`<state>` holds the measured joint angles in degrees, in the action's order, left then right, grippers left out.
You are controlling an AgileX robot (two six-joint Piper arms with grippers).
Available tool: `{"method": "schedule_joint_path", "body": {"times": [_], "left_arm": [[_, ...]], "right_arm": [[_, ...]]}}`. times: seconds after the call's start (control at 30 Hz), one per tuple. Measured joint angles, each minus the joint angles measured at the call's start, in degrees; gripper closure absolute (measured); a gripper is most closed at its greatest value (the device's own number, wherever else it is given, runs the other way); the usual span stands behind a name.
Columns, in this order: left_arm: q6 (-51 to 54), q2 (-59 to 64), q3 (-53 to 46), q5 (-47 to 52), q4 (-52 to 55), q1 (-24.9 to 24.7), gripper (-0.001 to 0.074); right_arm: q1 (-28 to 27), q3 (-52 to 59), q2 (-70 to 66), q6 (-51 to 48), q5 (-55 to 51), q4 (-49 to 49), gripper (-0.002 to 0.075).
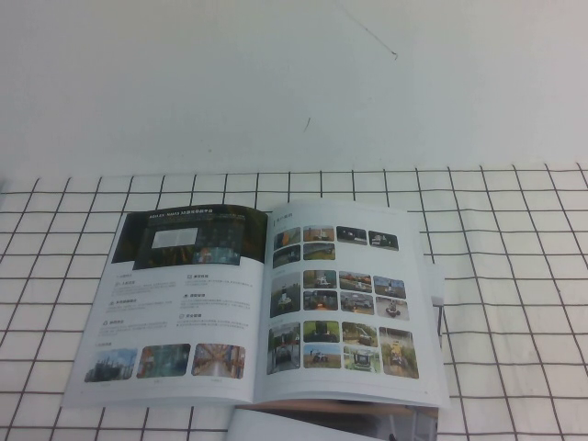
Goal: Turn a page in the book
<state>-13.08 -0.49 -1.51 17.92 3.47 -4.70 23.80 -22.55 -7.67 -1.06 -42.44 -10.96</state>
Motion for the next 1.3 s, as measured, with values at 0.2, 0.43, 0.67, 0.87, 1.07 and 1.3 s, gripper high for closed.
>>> {"method": "schedule_joint_path", "body": {"times": [0.2, 0.43, 0.67, 0.87, 1.07, 1.3], "left_arm": [[2.2, 0.0, 0.0, 0.1, 0.0, 0.0, 0.0737], [3.1, 0.0, 0.1, 0.5, -3.8, 0.0, 0.0737], [3.2, 0.0, 0.1, 0.8, -6.4, 0.0, 0.0737], [3.2, 0.0, 0.2, 0.9, -6.7, 0.0, 0.0737], [3.2, 0.0, 0.2, 1.0, -6.7, 0.0, 0.0737], [3.2, 0.0, 0.2, 1.0, -6.7, 0.0, 0.0737]], "right_arm": [[0.0, 0.0, 0.0, 0.0, 0.0, 0.0, 0.0725], [0.0, 0.0, 0.0, 0.0, 0.0, 0.0, 0.0725], [0.0, 0.0, 0.0, 0.0, 0.0, 0.0, 0.0725], [0.0, 0.0, 0.0, 0.0, 0.0, 0.0, 0.0725], [0.0, 0.0, 0.0, 0.0, 0.0, 0.0, 0.0725], [-0.3, 1.1, 0.3, 0.0, 1.5, 0.0, 0.0725]]}}
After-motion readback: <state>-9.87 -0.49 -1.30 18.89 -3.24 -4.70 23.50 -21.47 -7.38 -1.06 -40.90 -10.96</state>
